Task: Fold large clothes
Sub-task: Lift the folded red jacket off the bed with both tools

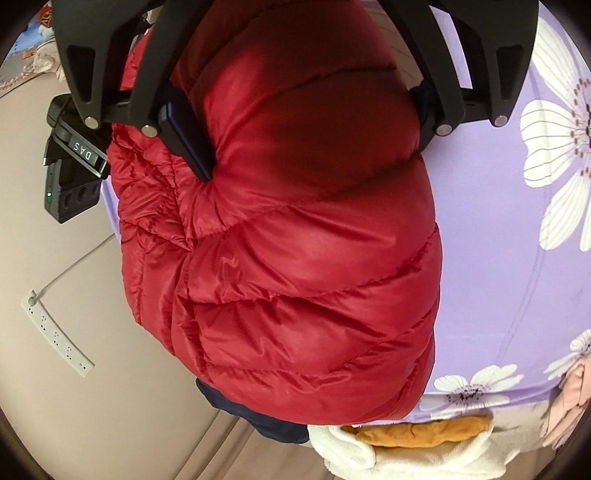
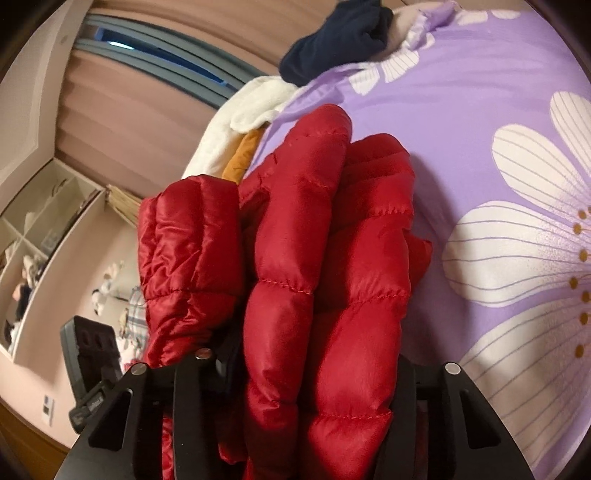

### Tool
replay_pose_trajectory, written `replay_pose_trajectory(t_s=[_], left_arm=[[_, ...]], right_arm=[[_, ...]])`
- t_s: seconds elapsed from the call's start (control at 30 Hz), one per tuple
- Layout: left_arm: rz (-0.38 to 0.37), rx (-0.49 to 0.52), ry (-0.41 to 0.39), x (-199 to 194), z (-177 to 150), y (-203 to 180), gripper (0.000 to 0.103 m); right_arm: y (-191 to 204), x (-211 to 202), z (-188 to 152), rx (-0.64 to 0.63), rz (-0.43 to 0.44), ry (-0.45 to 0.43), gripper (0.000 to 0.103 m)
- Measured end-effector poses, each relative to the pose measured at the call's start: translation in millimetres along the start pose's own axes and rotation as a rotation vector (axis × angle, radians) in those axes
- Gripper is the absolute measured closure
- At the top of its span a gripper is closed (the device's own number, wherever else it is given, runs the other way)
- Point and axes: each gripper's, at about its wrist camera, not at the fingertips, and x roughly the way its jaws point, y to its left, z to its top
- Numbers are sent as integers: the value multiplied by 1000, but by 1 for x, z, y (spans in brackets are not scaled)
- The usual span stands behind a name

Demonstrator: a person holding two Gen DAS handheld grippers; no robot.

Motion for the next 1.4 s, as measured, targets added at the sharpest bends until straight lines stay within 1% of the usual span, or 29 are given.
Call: replay_pose_trajectory(t_s=[0.17,0.2,0.33,0.63,0.8,0.83,0.9,0.93,0.97,1.07,1.13,1.23,1.4], left_arm=[[12,11,-15,-7,-3,-3,14],[13,10,-17,-4,3,-2,14],[11,10,-25,-10,-2,-1,14],[17,4,-19,-13,-5,1,14],[24,3,-11,-10,-5,1,14],[25,4,-10,-10,-5,1,14],[25,5,-6,-9,-5,2,14],[27,5,-2,-9,-5,3,14],[27,2,2,-8,-6,4,14],[26,-16,16,-6,-8,9,12],[25,-24,20,-6,-10,12,11],[17,-44,19,-7,-13,18,10],[4,-74,18,-4,-16,26,6]], right_arm=[[14,-3,-4,-46,-1,-15,60],[17,-3,-5,-50,1,-17,61],[23,-4,-5,-69,10,-20,63],[15,4,4,-68,14,-3,63],[4,11,10,-30,-10,12,56],[2,13,11,-22,-20,12,52],[-2,15,13,-7,-37,16,50],[-4,17,14,1,-39,20,47],[-6,18,15,4,-44,26,41],[-8,22,18,10,-73,58,37],[-9,23,18,11,-67,76,36],[-16,25,18,29,-47,108,31],[-25,32,17,63,-4,151,28]])
